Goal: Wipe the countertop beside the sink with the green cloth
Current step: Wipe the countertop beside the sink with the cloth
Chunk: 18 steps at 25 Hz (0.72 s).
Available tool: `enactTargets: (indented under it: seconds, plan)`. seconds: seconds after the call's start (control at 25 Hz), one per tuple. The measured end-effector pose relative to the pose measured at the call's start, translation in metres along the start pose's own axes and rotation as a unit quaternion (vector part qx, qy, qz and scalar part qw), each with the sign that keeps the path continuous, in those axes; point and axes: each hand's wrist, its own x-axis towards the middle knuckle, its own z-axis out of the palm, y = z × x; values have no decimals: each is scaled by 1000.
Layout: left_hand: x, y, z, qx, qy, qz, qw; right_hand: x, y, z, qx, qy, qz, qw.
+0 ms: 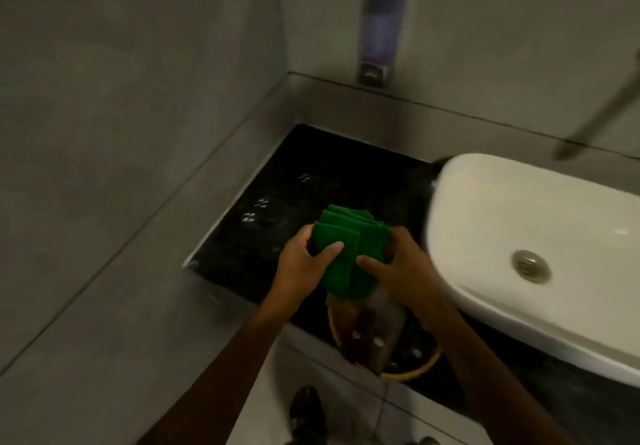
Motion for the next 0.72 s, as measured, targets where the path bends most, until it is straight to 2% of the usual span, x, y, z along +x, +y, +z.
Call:
enactTargets:
  seconds: [0.08,0.16,0.24,0.28,0.32,0.4,0.48,0.6,0.72]
  plan:
    - [17,-30,-50,83,74,-19,994,29,-26,59,-30,-65,-9,997]
    - [34,-54,-89,144,92,-34,985,52,-41,106,-70,-137,-15,988]
    - [50,-75,-117,278,90,-29,956,74,-43,131,-121,-196,-26,973]
    - [56,-84,-124,350,96,-3,932,86,-40,133,-140,-198,-33,970]
    - [60,-91,-126,390,103,33,914,101,-34,129,-151,-168,-37,973]
    - [64,-101,-116,411,74,77,905,139,-12,109,-192,-36,-39,980]
    - [61,-116,-94,460,32,78,884,172,21,87,-282,61,-26,957]
    - [63,-141,-77,512,35,56,857,201,64,84,-333,35,30,942]
    - [85,-148,-87,518,68,74,850,208,89,97,-374,42,21,926]
